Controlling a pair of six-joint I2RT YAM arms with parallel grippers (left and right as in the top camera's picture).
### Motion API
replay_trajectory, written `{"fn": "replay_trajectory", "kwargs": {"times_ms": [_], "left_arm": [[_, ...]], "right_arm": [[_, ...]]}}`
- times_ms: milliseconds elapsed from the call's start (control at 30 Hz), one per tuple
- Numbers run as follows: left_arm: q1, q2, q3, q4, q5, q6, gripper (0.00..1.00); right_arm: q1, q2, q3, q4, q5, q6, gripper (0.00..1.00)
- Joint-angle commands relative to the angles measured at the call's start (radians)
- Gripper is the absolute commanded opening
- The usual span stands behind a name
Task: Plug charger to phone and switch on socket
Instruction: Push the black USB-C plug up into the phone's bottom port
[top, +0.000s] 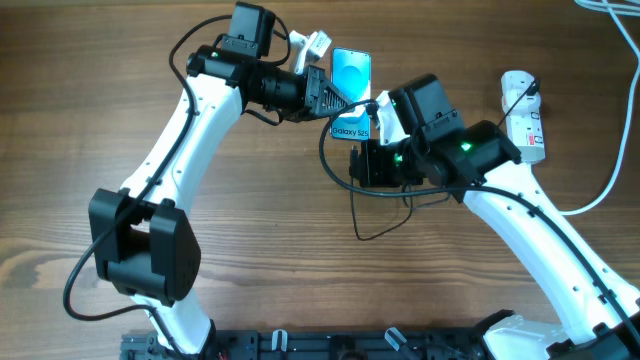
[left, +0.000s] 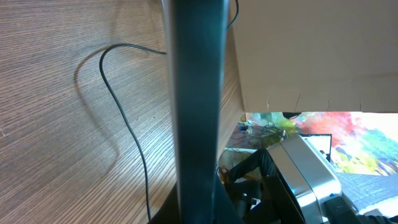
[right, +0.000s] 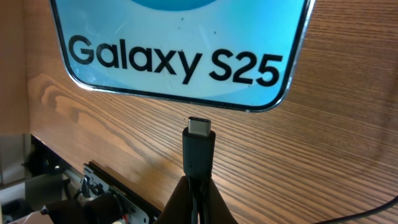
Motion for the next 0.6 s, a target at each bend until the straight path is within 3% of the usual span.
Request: {"fn": "replay_trajectory", "kwargs": {"times_ms": [0, 567], "left_arm": [[-0.007, -0.026, 0.008, 0.003, 0.039, 0.027, 0.04], [-0.016, -0.026, 0.008, 0.003, 0.038, 0.028, 0.04]], "right_arm": [[-0.003, 0.006, 0.023, 0.013, -0.005, -0.022, 0.04], [-0.003, 0.006, 0.023, 0.034, -0.002, -0.095, 0.04]]}}
